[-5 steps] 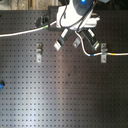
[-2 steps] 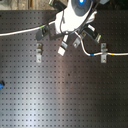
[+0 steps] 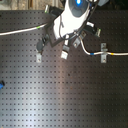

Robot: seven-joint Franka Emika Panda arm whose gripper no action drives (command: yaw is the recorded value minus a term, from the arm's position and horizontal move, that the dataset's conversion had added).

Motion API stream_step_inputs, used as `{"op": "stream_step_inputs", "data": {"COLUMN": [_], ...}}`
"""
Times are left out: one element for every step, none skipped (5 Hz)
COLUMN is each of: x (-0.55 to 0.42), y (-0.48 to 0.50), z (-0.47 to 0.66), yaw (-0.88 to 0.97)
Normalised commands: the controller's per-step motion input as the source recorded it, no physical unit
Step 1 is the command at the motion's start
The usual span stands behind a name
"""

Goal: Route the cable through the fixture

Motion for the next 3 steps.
{"op": "stream_step_inputs", "data": {"x": [0.299,0.157,0.005], "y": [0.343,0.1,-0.007], "z": [0.41,0.04,0.0], "yaw": [-0.21,0.0,0.0]}}
